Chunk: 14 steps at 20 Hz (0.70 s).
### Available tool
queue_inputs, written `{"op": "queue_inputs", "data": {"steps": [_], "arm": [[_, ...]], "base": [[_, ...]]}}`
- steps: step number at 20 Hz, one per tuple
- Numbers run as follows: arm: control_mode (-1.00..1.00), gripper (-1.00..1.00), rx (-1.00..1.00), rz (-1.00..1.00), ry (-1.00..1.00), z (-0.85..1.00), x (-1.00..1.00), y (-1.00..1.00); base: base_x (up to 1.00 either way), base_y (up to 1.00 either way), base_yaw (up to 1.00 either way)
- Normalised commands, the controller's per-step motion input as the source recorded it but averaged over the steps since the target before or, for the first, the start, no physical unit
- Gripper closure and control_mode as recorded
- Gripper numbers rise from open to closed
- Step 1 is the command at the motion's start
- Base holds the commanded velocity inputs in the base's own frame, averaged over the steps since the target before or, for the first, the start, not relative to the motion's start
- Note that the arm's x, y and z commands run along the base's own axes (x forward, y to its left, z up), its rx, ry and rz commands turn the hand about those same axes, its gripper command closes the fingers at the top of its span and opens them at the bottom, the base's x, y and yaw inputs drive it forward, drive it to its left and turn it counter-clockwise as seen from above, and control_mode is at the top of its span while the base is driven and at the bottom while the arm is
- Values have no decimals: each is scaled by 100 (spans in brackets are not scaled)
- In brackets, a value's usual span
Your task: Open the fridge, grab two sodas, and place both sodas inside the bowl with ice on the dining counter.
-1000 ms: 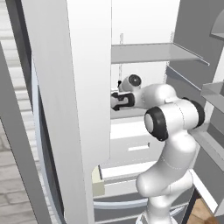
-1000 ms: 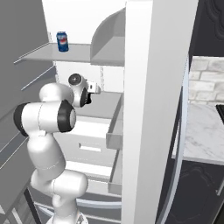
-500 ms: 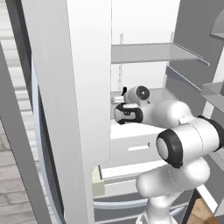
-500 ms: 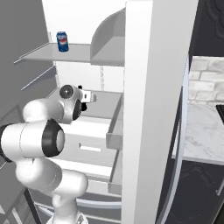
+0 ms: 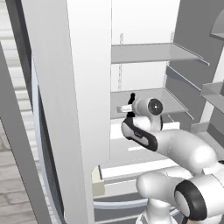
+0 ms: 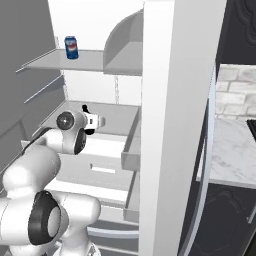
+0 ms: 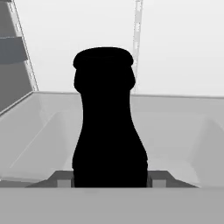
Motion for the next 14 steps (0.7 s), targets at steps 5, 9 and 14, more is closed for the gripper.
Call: {"op": "queue_inputs", "data": {"steps": [5,9,14], "arm": [[-100,100,0,-1,13,71,-48,-11],[-100,100,0,-6,13,54,-56,-22],[-100,100,0,-3,2,21,-87,-30]], "base": [[0,0,0],[0,0,0],[0,0,0]]}}
